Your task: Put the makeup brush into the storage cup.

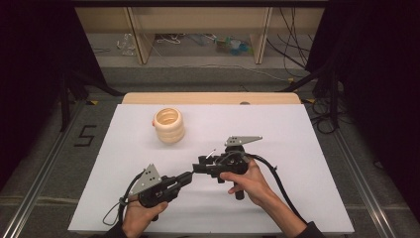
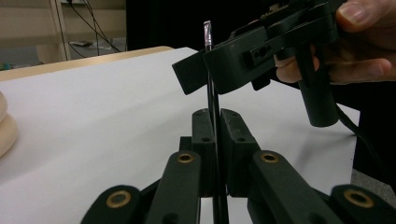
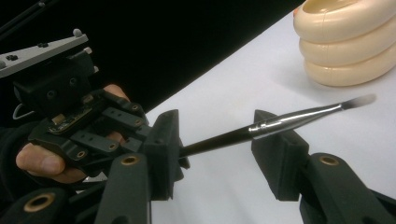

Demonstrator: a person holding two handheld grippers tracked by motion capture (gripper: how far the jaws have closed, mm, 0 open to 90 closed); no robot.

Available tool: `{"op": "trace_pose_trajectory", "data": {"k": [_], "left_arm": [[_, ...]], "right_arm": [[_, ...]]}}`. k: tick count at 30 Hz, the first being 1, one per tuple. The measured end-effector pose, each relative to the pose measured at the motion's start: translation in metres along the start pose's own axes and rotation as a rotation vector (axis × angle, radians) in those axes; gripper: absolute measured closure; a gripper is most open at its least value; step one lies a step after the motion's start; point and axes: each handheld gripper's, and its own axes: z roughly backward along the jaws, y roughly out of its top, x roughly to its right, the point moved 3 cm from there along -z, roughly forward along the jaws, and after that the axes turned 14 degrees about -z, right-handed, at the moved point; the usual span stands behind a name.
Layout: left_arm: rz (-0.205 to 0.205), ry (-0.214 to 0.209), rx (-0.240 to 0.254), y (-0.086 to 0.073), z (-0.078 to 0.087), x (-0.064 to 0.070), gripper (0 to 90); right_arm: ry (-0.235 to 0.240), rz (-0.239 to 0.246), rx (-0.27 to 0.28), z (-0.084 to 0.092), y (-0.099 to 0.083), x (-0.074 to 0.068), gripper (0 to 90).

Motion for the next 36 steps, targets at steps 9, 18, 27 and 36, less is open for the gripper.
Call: {"op": "trace_pose_trajectory", "data": {"k": [9, 18, 27, 36], "left_arm": [[0.016, -0.003, 0.01, 0.001, 0.0, 0.002, 84.8], [-0.008, -0.01, 0.013, 0.0, -0.001, 0.002, 84.6], [0.003, 0.0, 0.016, -0.001, -0.002, 0.001, 82.7], [-0.046, -0.015, 0.016, -0.001, -0.002, -0.001, 75.5]], "right_arm": [[0.01, -0.007, 0.004, 0.002, 0.001, -0.001, 60.1], [0.04, -0.027, 0.013, 0.004, 0.001, -0.002, 67.7], [0.085, -0.011, 0.031, 0.005, 0.002, -0.005, 78.7], [0.111, 0.019, 0.012, 0.004, 0.002, -0.013, 85.4]]}}
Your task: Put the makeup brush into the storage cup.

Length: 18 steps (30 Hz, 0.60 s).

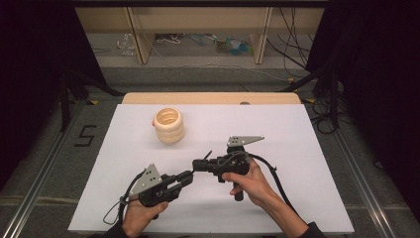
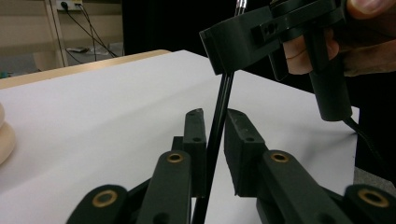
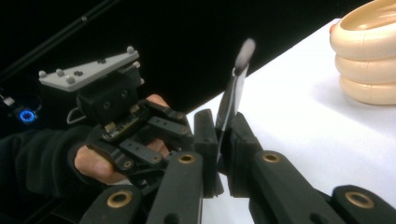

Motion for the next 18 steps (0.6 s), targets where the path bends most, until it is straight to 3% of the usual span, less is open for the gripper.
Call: {"op": "trace_pose_trajectory", "data": {"k": [6, 8, 12, 15, 18], "left_arm": [[0.002, 0.013, -0.025, -0.0006, -0.0013, 0.0004, 59.3], [0.017, 0.016, -0.027, -0.0013, -0.0019, 0.0012, 58.2], [0.008, 0.019, -0.047, -0.0024, -0.0023, 0.0001, 51.5], [0.032, 0.023, -0.058, -0.0041, -0.0019, -0.0002, 49.3], [0.015, 0.031, -0.068, -0.0041, 0.0006, -0.0027, 44.5]], "right_arm": [[-0.024, 0.044, -0.001, 0.0019, 0.0017, -0.0007, 85.4], [-0.032, 0.054, -0.006, 0.002, 0.0019, -0.0011, 85.4], [-0.057, 0.079, -0.016, 0.0029, 0.0025, -0.0018, 85.4], [-0.07, 0.105, -0.012, 0.0025, 0.0029, -0.0011, 85.4], [-0.084, 0.11, -0.012, 0.0044, 0.004, -0.0011, 85.4]]}}
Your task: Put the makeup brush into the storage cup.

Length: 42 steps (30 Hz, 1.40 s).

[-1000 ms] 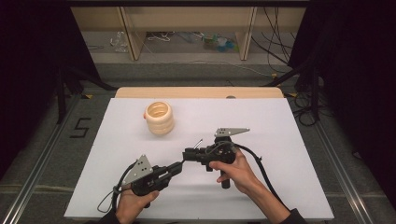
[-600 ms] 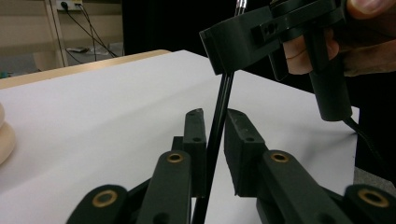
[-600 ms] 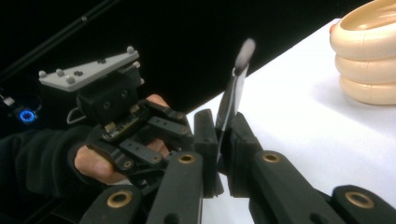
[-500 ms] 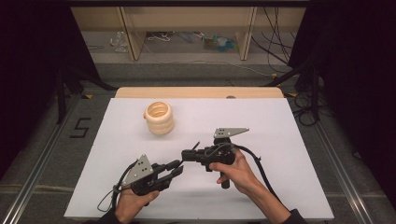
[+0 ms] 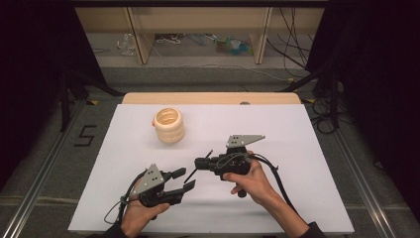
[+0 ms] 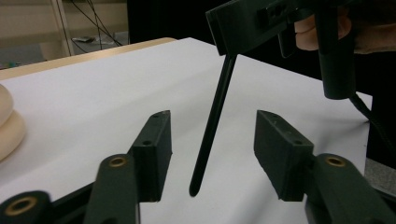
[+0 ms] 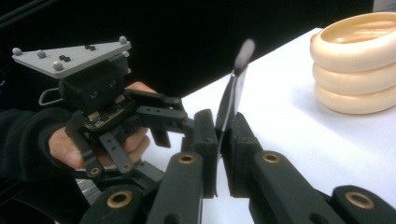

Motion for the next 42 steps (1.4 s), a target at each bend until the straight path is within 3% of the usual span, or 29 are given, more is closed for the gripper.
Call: {"op": "trace_pose_trajectory", "data": {"k": [3, 11, 15, 16, 21, 25, 33, 42], "left_arm": [[0.027, 0.006, -0.01, -0.001, 0.001, -0.001, 40.9], [-0.018, 0.017, -0.033, -0.001, 0.005, -0.003, 36.2], [-0.016, 0.002, -0.049, -0.004, 0.005, -0.002, 32.9], [-0.028, 0.007, -0.053, -0.005, 0.006, -0.003, 32.9], [-0.017, 0.02, -0.04, -0.006, 0.01, -0.008, 32.1], [-0.055, 0.04, -0.056, -0.007, 0.014, -0.013, 30.7], [-0.047, 0.045, -0.05, -0.009, 0.02, -0.019, 30.4], [-0.055, 0.084, -0.058, -0.014, 0.028, -0.023, 30.1]], "right_arm": [[-0.015, 0.02, 0.007, 0.002, 0.002, 0.001, 85.4], [-0.052, 0.058, 0.008, 0.006, 0.005, 0.002, 85.4], [-0.049, 0.065, 0.015, 0.007, 0.006, 0.002, 85.3], [-0.046, 0.059, 0.015, 0.008, 0.007, 0.001, 85.3], [-0.06, 0.073, 0.014, 0.009, 0.008, 0.003, 85.3], [-0.066, 0.075, 0.012, 0.012, 0.009, 0.004, 85.3], [-0.07, 0.088, 0.013, 0.014, 0.011, 0.002, 85.3], [-0.097, 0.112, 0.016, 0.015, 0.012, 0.005, 85.4]]}}
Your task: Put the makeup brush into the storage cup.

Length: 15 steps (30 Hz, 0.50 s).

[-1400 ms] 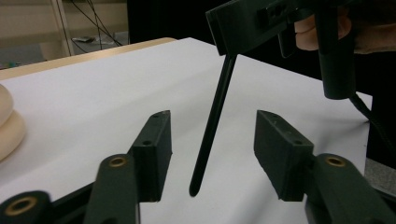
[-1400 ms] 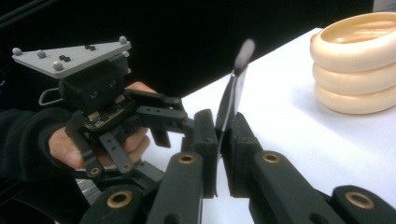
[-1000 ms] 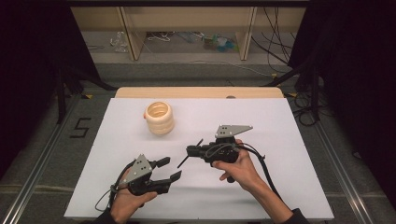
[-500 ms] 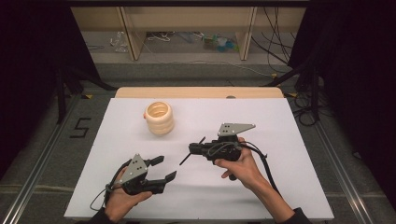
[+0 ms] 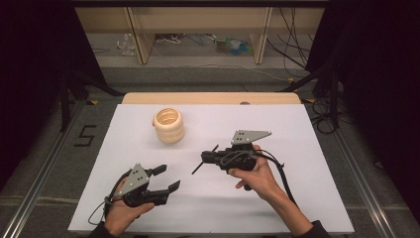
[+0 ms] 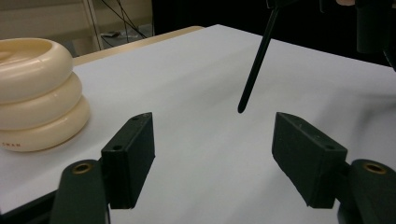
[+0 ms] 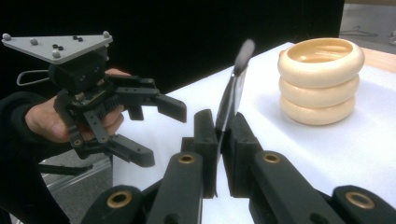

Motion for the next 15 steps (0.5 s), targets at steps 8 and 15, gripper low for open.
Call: {"op": "trace_pose_trajectory", "data": {"k": [8, 15], "left_arm": [[-0.014, 0.008, -0.01, -0.0035, 0.0039, -0.0003, 28.0], [-0.024, 0.021, -0.005, -0.0036, 0.007, -0.0017, 27.8]], "right_arm": [[0.006, -0.01, 0.007, 0.0022, 0.0036, -0.0008, 85.3], [-0.002, 0.003, 0.019, 0.0039, 0.0084, 0.0012, 85.3]]}}
